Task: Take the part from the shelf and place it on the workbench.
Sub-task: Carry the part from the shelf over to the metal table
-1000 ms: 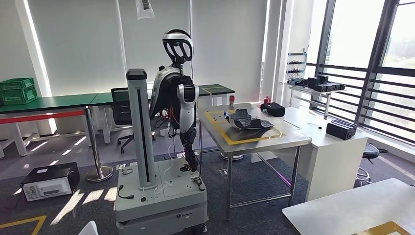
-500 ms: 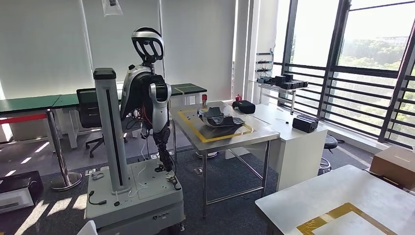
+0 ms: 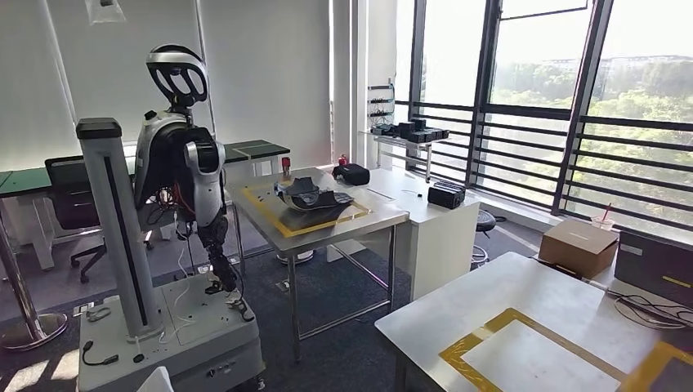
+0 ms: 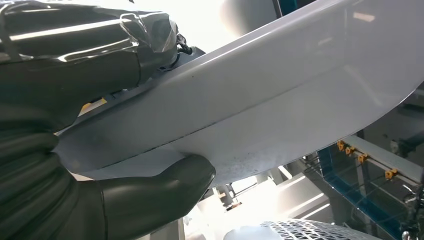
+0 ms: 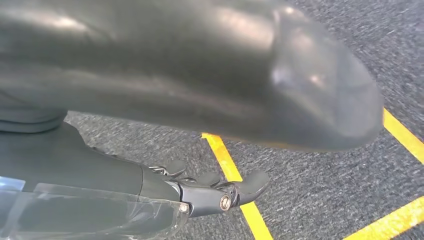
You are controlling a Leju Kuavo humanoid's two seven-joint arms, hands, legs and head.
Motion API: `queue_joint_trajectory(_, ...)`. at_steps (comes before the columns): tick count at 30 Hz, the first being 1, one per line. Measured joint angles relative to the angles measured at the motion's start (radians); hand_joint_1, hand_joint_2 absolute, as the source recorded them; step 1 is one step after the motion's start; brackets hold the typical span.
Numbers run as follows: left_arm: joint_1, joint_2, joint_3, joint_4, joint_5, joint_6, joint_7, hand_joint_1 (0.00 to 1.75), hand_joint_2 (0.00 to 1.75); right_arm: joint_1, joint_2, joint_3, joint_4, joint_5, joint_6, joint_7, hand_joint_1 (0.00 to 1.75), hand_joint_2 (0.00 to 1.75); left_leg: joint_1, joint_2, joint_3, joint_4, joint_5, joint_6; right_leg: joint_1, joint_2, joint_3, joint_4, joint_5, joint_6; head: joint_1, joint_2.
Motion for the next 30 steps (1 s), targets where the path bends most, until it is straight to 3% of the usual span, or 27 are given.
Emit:
queue_joint_trajectory(1, 0.000, 0.000, 0.000, 0.000, -0.008, 0.005, 0.001, 1.75, 1.75, 0.001, 0.002, 0.000, -0.002, 0.000, -0.002, -0.001, 0.00, 0.00, 0.002, 0.004, -0.001, 0.001, -0.002, -0.005, -0.002, 0.010, -0.002, -0.001, 0.002, -0.006, -0.001, 0.000)
queue_joint_trajectory(3, -0.001, 0.000, 0.001, 0.000, -0.027, 0.017, 0.004, 1.75, 1.75, 0.002, 0.005, 0.000, -0.002, 0.000, -0.008, -0.003, 0.00, 0.00, 0.010, -0.032, -0.015, 0.036, -0.029, -0.018, -0.008, 0.031, -0.002, -0.003, 0.006, -0.017, -0.002, 0.000)
queue_joint_trajectory(5, 0.000, 0.002, 0.002, 0.002, -0.047, 0.028, 0.007, 1.75, 1.75, -0.001, 0.005, 0.000, -0.002, 0.000, -0.019, -0.005, 0.00, 0.00, 0.016, -0.087, -0.064, 0.147, -0.090, -0.027, -0.009, 0.053, -0.003, -0.004, 0.010, -0.025, -0.004, 0.000)
queue_joint_trajectory(7, 0.002, 0.004, 0.002, 0.006, -0.067, 0.036, 0.009, 1.75, 1.75, -0.004, 0.004, 0.001, -0.001, 0.000, -0.031, -0.007, 0.00, 0.00, 0.018, -0.105, -0.125, 0.274, -0.138, -0.028, -0.006, 0.077, -0.006, -0.003, 0.012, -0.030, -0.006, 0.000)
queue_joint_trajectory(8, 0.004, 0.004, 0.002, 0.008, -0.074, 0.040, 0.010, 1.75, 1.75, -0.004, 0.003, 0.001, 0.001, 0.001, -0.037, -0.008, 0.00, 0.00, 0.018, -0.108, -0.139, 0.298, -0.137, -0.027, -0.005, 0.090, -0.006, -0.003, 0.013, -0.031, -0.006, 0.000)
queue_joint_trajectory(9, 0.005, 0.005, 0.001, 0.009, -0.080, 0.042, 0.012, 1.75, 1.75, -0.003, 0.003, 0.001, 0.003, 0.001, -0.041, -0.009, 0.00, 0.00, 0.018, -0.111, -0.132, 0.281, -0.116, -0.025, -0.004, 0.103, -0.005, -0.003, 0.013, -0.032, -0.006, 0.000)
queue_joint_trajectory(10, 0.005, 0.006, 0.002, 0.009, -0.083, 0.043, 0.013, 1.75, 1.75, -0.002, 0.002, 0.001, 0.005, 0.001, -0.043, -0.010, 0.00, 0.00, 0.018, -0.117, -0.107, 0.225, -0.080, -0.021, -0.004, 0.116, -0.004, -0.002, 0.014, -0.031, -0.006, 0.000)
queue_joint_trajectory(12, 0.005, 0.006, 0.002, 0.009, -0.087, 0.044, 0.016, 1.75, 1.75, -0.002, 0.001, 0.002, 0.008, 0.001, -0.044, -0.012, 0.00, 0.00, 0.019, -0.161, -0.041, 0.084, -0.016, -0.012, -0.004, 0.140, -0.003, -0.001, 0.016, -0.027, -0.006, 0.000)
queue_joint_trajectory(14, 0.005, 0.006, 0.003, 0.009, -0.088, 0.045, 0.018, 1.75, 1.75, -0.004, 0.001, 0.002, 0.011, 0.001, -0.045, -0.013, 0.00, 0.00, 0.018, -0.193, -0.011, 0.016, 0.001, -0.006, -0.005, 0.161, -0.012, -0.001, 0.022, -0.018, -0.007, 0.000)
queue_joint_trajectory(16, 0.004, 0.006, 0.004, 0.009, -0.088, 0.046, 0.020, 1.75, 1.75, -0.002, 0.000, 0.002, 0.013, 0.001, -0.045, -0.013, 0.00, 0.00, 0.016, -0.178, -0.010, 0.007, 0.004, 0.000, -0.008, 0.180, -0.022, -0.004, 0.030, -0.004, -0.007, 0.000)
queue_joint_trajectory(17, 0.004, 0.004, 0.004, 0.010, -0.088, 0.047, 0.021, 1.75, 1.75, 0.000, 0.000, 0.002, 0.014, 0.001, -0.045, -0.013, 0.00, 0.00, 0.018, -0.167, -0.007, 0.001, 0.009, 0.004, -0.008, 0.174, -0.028, -0.001, 0.030, 0.000, -0.007, 0.000)
queue_joint_trajectory(18, 0.003, 0.003, 0.004, 0.010, -0.088, 0.047, 0.022, 1.75, 1.75, 0.001, 0.000, 0.002, 0.015, 0.001, -0.046, -0.014, 0.00, 0.00, 0.019, -0.154, -0.004, -0.006, 0.015, 0.010, -0.006, 0.153, -0.040, 0.016, 0.020, 0.001, -0.006, 0.000)
queue_joint_trajectory(19, 0.003, 0.001, 0.004, 0.010, -0.088, 0.047, 0.023, 1.75, 1.75, 0.000, -0.002, 0.002, 0.016, 0.002, -0.046, -0.014, 0.00, 0.00, 0.021, -0.140, -0.001, -0.013, 0.020, 0.014, -0.004, 0.125, -0.061, 0.055, 0.000, 0.001, -0.004, 0.000)
queue_joint_trajectory(21, 0.004, 0.000, 0.004, 0.012, -0.089, 0.045, 0.025, 1.75, 1.75, -0.003, -0.004, 0.002, 0.017, 0.002, -0.047, -0.014, 0.00, 0.00, 0.018, -0.115, -0.005, -0.016, 0.024, 0.019, -0.004, 0.075, -0.127, 0.190, -0.060, -0.003, 0.000, 0.000)
queue_joint_trajectory(23, 0.004, 0.000, 0.002, 0.015, -0.092, 0.042, 0.027, 1.75, 1.75, -0.005, -0.004, 0.002, 0.017, 0.002, -0.047, -0.010, 0.00, 0.00, 0.016, -0.094, -0.009, -0.016, 0.025, 0.019, -0.007, 0.065, -0.170, 0.288, -0.092, 0.004, 0.000, 0.000)
queue_joint_trajectory(24, 0.004, 0.001, 0.001, 0.016, -0.093, 0.041, 0.028, 1.75, 1.75, -0.003, -0.004, 0.002, 0.018, 0.002, -0.047, -0.008, 0.00, 0.00, 0.016, -0.086, -0.010, -0.015, 0.025, 0.019, -0.008, 0.063, -0.160, 0.279, -0.086, 0.012, 0.000, 0.000)
queue_joint_trajectory(25, 0.004, 0.001, 0.000, 0.016, -0.095, 0.040, 0.029, 1.75, 1.75, -0.002, -0.004, 0.001, 0.018, 0.002, -0.047, -0.005, 0.00, 0.00, 0.017, -0.080, -0.010, -0.015, 0.025, 0.018, -0.009, 0.061, -0.126, 0.225, -0.066, 0.020, 0.001, 0.000)
queue_joint_trajectory(27, 0.002, 0.001, -0.001, 0.016, -0.096, 0.040, 0.031, 1.75, 1.75, -0.001, -0.004, 0.001, 0.019, 0.001, -0.047, -0.004, 0.00, 0.00, 0.014, -0.074, -0.010, -0.012, 0.024, 0.012, -0.008, 0.052, -0.034, 0.071, -0.020, 0.026, 0.002, 0.000)
queue_joint_trajectory(28, 0.001, 0.000, -0.001, 0.016, -0.096, 0.040, 0.032, 1.75, 1.75, -0.002, -0.004, 0.001, 0.019, 0.001, -0.047, -0.004, 0.00, 0.00, 0.012, -0.072, -0.011, -0.010, 0.024, 0.008, -0.006, 0.050, -0.003, 0.018, -0.006, 0.021, 0.002, 0.000)
queue_joint_trajectory(30, -0.001, 0.001, -0.003, 0.017, -0.096, 0.040, 0.034, 1.75, 1.75, -0.003, -0.002, 0.000, 0.019, 0.001, -0.047, 0.002, 0.00, 0.00, 0.009, -0.071, -0.014, -0.008, 0.024, -0.002, -0.001, 0.049, 0.012, -0.009, 0.000, 0.004, 0.001, 0.000)
